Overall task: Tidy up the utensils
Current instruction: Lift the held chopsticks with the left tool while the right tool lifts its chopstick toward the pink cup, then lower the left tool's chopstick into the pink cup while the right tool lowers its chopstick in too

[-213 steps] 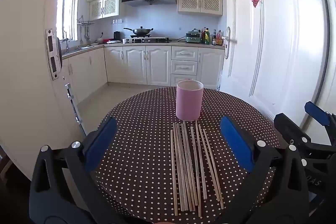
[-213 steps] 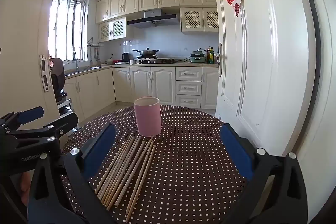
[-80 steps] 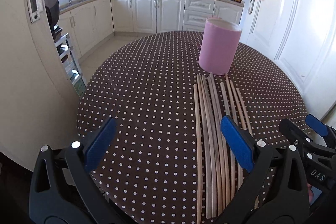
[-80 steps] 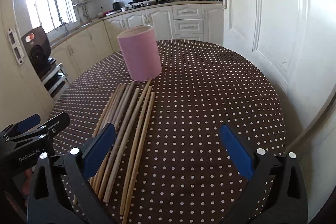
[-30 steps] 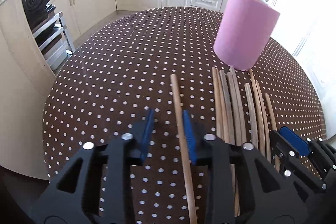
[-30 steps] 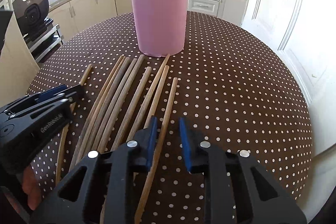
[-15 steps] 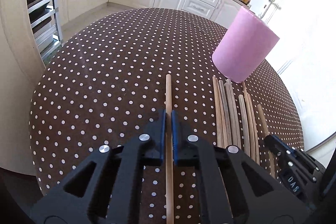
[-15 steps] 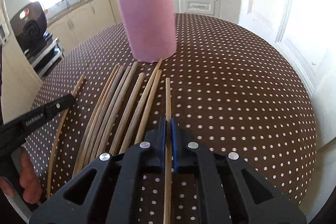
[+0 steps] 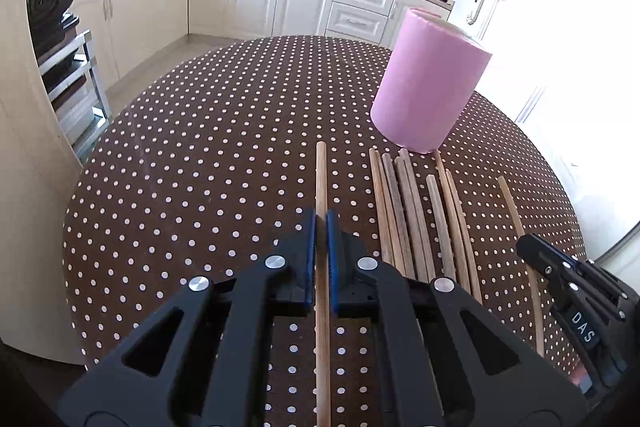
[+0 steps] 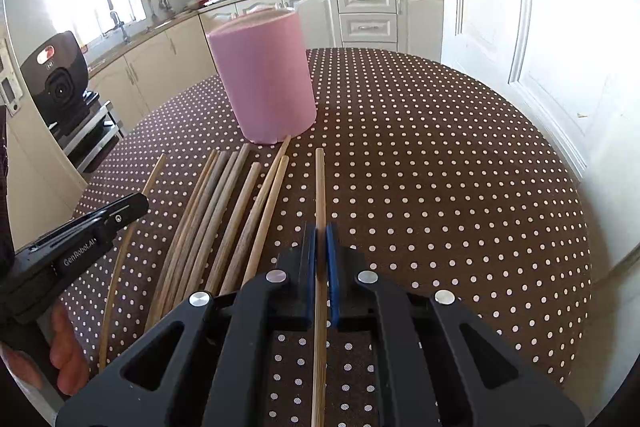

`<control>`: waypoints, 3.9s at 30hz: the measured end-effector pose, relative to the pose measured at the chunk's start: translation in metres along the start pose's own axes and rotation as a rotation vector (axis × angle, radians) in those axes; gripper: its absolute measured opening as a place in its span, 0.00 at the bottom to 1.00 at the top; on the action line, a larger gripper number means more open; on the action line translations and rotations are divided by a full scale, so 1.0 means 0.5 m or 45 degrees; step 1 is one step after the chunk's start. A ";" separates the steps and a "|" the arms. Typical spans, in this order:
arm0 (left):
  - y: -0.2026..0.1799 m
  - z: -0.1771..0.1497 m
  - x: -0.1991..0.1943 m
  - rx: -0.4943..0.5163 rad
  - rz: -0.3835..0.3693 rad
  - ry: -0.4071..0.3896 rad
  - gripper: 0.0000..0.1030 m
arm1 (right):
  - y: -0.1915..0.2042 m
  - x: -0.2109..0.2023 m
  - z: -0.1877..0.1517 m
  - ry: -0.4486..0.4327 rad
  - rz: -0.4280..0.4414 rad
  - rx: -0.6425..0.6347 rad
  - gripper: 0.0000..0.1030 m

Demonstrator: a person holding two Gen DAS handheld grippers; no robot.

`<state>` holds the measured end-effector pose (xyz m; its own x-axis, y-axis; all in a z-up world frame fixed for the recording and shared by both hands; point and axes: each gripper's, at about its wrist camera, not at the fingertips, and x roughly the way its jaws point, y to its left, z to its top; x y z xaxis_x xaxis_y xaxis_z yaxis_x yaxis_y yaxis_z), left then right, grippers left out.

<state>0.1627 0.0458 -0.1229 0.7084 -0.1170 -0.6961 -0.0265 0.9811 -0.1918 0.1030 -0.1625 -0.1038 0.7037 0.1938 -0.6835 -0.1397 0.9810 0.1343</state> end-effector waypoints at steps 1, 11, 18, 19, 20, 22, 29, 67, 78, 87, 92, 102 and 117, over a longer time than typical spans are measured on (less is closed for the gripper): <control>-0.002 0.000 -0.002 0.006 0.009 -0.001 0.06 | 0.001 -0.002 0.001 -0.006 0.003 -0.003 0.04; -0.017 0.009 -0.037 0.030 -0.002 -0.063 0.06 | 0.008 -0.034 0.015 -0.084 0.017 -0.014 0.04; -0.038 0.016 -0.076 0.036 -0.018 -0.148 0.06 | 0.014 -0.072 0.032 -0.182 0.026 -0.029 0.04; -0.037 0.017 -0.080 0.038 -0.024 -0.156 0.06 | 0.013 -0.078 0.035 -0.194 0.027 -0.029 0.04; -0.040 0.019 -0.090 0.039 -0.031 -0.175 0.06 | 0.013 -0.083 0.038 -0.206 0.029 -0.029 0.04; -0.045 0.024 -0.103 0.050 -0.042 -0.206 0.06 | 0.014 -0.096 0.045 -0.236 0.043 -0.030 0.04; -0.068 0.049 -0.132 0.094 -0.071 -0.283 0.06 | 0.016 -0.130 0.067 -0.338 0.098 -0.042 0.04; -0.098 0.256 -0.200 0.038 -0.237 -0.673 0.06 | 0.011 -0.143 0.257 -0.843 0.389 -0.066 0.04; -0.104 0.329 -0.169 -0.018 -0.368 -0.779 0.06 | -0.016 -0.105 0.315 -1.024 0.496 0.016 0.04; -0.121 0.381 -0.122 0.028 -0.396 -0.827 0.06 | -0.025 -0.053 0.359 -1.002 0.482 0.015 0.04; -0.124 0.397 -0.100 0.035 -0.442 -0.854 0.06 | -0.025 -0.024 0.370 -0.965 0.451 0.001 0.04; -0.141 0.414 -0.061 0.036 -0.488 -0.922 0.06 | -0.035 -0.002 0.377 -0.959 0.408 -0.007 0.04; -0.166 0.395 0.011 0.194 -0.510 -0.849 0.06 | -0.042 0.014 0.366 -0.896 0.370 -0.008 0.04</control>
<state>0.3082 -0.0058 0.0258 0.9181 -0.3957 -0.0232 0.3825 0.8998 -0.2097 0.2386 -0.1816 0.0198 0.9158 0.4015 -0.0022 -0.3900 0.8907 0.2336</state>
